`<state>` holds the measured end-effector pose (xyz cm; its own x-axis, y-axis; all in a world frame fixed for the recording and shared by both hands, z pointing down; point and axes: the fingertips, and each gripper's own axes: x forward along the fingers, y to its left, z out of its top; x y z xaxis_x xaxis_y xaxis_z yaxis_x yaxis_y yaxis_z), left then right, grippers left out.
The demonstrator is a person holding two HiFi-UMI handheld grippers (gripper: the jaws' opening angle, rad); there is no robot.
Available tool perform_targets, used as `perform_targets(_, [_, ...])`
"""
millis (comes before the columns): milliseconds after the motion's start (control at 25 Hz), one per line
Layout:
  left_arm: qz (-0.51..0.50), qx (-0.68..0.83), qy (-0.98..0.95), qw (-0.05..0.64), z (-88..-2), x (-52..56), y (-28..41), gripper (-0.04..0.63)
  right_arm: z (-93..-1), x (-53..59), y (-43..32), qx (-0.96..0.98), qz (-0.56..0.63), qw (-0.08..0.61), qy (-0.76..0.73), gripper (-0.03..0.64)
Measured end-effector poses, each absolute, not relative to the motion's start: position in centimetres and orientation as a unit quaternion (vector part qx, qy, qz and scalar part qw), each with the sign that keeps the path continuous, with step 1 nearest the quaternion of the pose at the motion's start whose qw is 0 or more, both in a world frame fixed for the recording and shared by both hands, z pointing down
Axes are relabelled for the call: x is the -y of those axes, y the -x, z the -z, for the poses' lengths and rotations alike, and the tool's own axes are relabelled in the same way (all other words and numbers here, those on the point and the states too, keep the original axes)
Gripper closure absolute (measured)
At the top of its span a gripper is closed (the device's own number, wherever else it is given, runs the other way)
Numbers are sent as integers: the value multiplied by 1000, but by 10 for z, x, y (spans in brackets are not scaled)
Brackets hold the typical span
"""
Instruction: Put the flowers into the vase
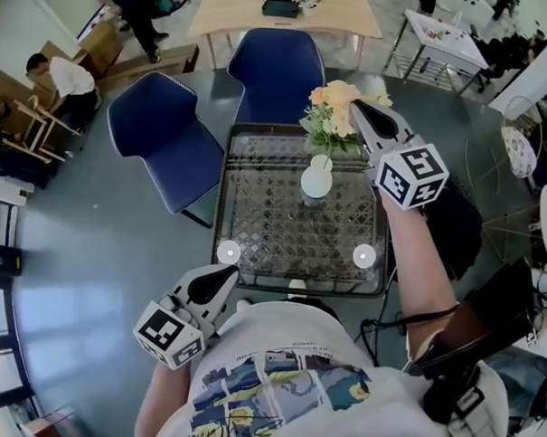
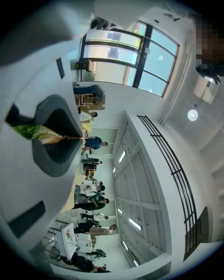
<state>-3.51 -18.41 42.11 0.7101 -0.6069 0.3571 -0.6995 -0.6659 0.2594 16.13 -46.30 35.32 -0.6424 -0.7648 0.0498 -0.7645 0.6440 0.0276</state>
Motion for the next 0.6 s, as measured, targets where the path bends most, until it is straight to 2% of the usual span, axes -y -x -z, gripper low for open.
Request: perform_targets(600, [-139,379,-886,226,-428,178,34,586,-493,463,-128,914,0,116,-388,594])
